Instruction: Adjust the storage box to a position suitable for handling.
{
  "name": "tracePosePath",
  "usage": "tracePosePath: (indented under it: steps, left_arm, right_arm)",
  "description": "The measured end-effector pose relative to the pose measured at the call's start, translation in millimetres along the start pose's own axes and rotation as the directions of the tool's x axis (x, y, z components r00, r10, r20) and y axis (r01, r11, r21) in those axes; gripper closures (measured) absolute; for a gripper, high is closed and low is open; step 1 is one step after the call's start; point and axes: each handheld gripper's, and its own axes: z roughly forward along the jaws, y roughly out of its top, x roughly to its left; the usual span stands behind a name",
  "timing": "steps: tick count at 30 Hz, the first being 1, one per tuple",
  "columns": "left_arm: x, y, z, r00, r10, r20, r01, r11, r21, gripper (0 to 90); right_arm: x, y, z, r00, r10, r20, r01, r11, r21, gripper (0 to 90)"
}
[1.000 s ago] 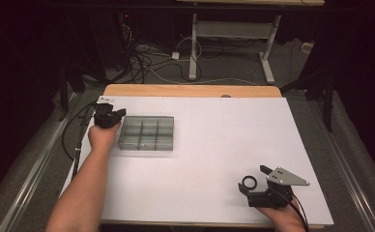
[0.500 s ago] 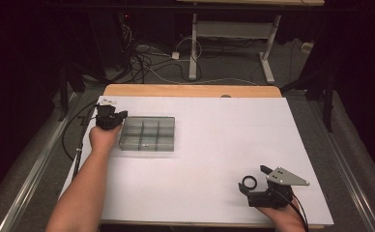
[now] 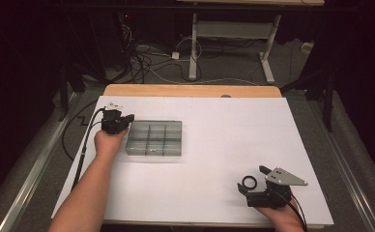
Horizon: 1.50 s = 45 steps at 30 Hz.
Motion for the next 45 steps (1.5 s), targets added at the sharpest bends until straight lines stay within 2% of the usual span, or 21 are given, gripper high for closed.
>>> tracePosePath:
  steps: [11, 22, 26, 34, 45]
  left_arm:
    - [-25.5, -11.4, -4.5, 0.9986, 0.028, 0.045, -0.028, 0.9994, -0.02, 87.9]
    - [-59.3, -21.2, -6.1, 0.9937, 0.069, 0.089, -0.065, 0.9971, -0.039, 87.9]
    - [-67.7, -24.0, -7.0, 0.9925, 0.063, 0.104, -0.059, 0.9974, -0.041, 87.9]
    - [-89.1, -30.3, -9.4, 0.9866, 0.08, 0.142, -0.075, 0.9963, -0.042, 87.9]
    - [-118.9, -41.9, -14.2, 0.9729, 0.124, 0.195, -0.114, 0.9917, -0.059, 87.9]
  right_arm:
    - [1.6, -0.4, 1.5, 1.0, -0.003, 0.001, 0.003, 1.0, -0.006, 0.3]
    - [3.3, -0.4, 2.9, 1.0, -0.003, 0.007, 0.003, 1.0, -0.006, 0.3]
    - [3.4, -0.4, 2.6, 1.0, -0.004, 0.007, 0.004, 1.0, -0.008, 0.3]
    - [3.7, -0.9, 3.7, 1.0, -0.003, 0.004, 0.003, 1.0, -0.006, 1.0]
    - [5.4, -0.2, 4.4, 1.0, -0.002, 0.0, 0.002, 1.0, -0.013, 2.8]
